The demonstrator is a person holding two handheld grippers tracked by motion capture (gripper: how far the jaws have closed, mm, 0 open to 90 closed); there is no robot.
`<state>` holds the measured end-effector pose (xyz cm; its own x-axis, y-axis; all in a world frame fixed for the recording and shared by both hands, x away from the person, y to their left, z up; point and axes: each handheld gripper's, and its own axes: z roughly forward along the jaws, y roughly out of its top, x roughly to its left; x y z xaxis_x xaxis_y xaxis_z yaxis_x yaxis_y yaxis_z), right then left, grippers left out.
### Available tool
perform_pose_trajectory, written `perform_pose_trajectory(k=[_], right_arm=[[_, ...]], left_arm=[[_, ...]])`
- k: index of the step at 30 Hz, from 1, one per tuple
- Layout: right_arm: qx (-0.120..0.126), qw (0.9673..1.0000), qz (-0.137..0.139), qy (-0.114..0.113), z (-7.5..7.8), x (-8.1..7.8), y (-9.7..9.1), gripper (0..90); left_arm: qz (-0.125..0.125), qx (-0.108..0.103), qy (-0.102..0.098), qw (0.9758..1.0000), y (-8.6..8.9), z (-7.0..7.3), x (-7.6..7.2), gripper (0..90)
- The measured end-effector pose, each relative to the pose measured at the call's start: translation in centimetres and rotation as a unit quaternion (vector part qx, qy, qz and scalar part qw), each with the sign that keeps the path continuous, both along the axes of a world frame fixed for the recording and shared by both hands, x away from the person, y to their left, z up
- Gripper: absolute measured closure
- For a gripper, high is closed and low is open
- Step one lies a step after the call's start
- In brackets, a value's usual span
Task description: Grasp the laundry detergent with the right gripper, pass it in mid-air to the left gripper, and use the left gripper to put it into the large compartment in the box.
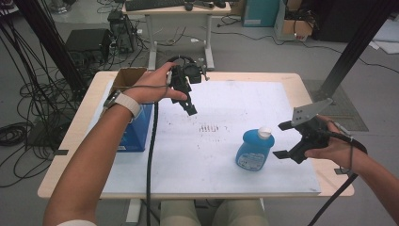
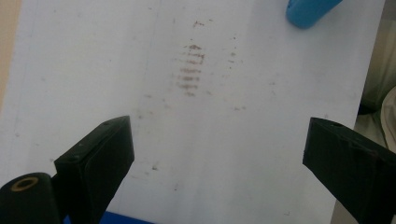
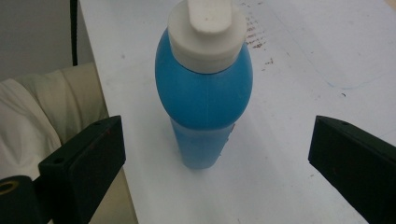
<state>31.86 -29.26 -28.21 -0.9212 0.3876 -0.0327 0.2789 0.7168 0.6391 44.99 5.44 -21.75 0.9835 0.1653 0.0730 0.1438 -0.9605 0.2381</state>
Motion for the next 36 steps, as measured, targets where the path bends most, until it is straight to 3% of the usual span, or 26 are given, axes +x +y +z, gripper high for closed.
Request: perform_pose_trajectory(k=[6,15,36], right_arm=[[0.007,0.9999,0.005,-0.013,-0.6,-0.1,-0.2,3.8],[0.037,0.9990,-0.025,-0.003,-2.1,-0.7,-0.4,3.1],[0.075,0.9964,-0.040,-0.003,-4.0,-1.2,-0.9,4.6]], left_arm=[[0.000,0.000,0.001,1.0000,-0.1,0.0,-0.1,9.2],[0.001,0.000,0.001,1.0000,0.0,-0.1,-0.1,9.2],[0.001,-0.002,0.002,1.0000,0.0,-0.3,-0.1,9.2]])
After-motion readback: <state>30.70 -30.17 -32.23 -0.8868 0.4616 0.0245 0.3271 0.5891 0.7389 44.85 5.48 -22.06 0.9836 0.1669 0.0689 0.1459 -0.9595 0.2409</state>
